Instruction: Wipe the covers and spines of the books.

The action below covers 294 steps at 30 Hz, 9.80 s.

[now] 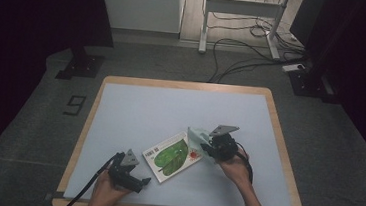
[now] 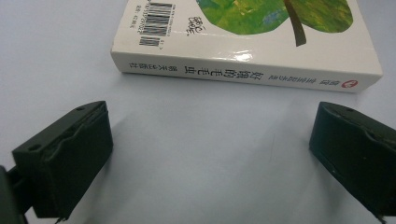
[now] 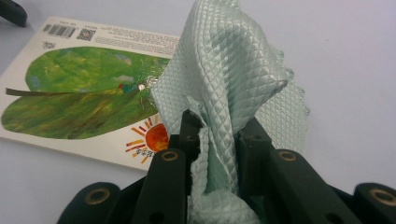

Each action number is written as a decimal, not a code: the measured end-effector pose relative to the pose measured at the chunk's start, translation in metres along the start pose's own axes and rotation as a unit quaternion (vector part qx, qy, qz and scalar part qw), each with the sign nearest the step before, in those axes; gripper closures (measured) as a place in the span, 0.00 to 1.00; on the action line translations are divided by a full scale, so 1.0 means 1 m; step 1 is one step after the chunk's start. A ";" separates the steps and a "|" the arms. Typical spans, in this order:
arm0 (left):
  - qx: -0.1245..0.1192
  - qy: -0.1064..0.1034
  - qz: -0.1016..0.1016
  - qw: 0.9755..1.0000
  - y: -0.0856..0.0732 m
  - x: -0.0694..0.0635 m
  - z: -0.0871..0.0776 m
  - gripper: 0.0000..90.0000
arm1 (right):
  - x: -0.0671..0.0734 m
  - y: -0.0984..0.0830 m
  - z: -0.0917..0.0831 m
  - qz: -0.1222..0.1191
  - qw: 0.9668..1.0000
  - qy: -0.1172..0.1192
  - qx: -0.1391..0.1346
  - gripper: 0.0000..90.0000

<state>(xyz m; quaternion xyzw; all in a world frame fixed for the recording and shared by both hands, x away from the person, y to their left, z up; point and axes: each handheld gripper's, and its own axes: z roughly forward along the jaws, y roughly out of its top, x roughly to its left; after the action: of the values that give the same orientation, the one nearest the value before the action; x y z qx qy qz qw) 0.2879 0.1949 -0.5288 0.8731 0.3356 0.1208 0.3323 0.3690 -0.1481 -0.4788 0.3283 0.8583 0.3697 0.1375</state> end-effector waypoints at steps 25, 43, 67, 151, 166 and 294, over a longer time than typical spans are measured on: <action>-0.001 0.000 0.000 1.000 0.000 0.000 0.000 0.00 | 0.016 -0.010 0.031 -0.018 0.999 0.011 0.026 0.82; 0.000 -0.001 0.000 1.000 0.000 0.000 0.000 0.00 | 0.049 -0.008 0.035 -0.032 0.998 0.055 0.019 0.82; 0.001 0.008 -0.011 1.000 -0.016 0.017 -0.015 0.00 | 0.112 0.003 0.045 -0.078 0.988 0.134 0.017 0.82; -0.001 0.011 -0.010 1.000 -0.017 0.017 -0.015 0.00 | 0.007 0.004 0.049 0.007 1.000 0.018 0.019 0.83; -0.001 0.010 -0.011 1.000 -0.017 0.017 -0.015 0.00 | 0.001 0.020 0.064 0.005 1.000 0.004 0.025 0.83; -0.001 0.011 -0.010 1.000 -0.017 0.017 -0.015 0.00 | 0.033 -0.030 -0.038 -0.013 1.000 0.022 -0.011 0.82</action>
<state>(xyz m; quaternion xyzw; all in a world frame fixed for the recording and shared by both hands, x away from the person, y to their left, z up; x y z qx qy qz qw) 0.2852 0.2233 -0.5289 0.8682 0.3478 0.1274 0.3303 0.3123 -0.1621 -0.4743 0.3076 0.8611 0.3844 0.1268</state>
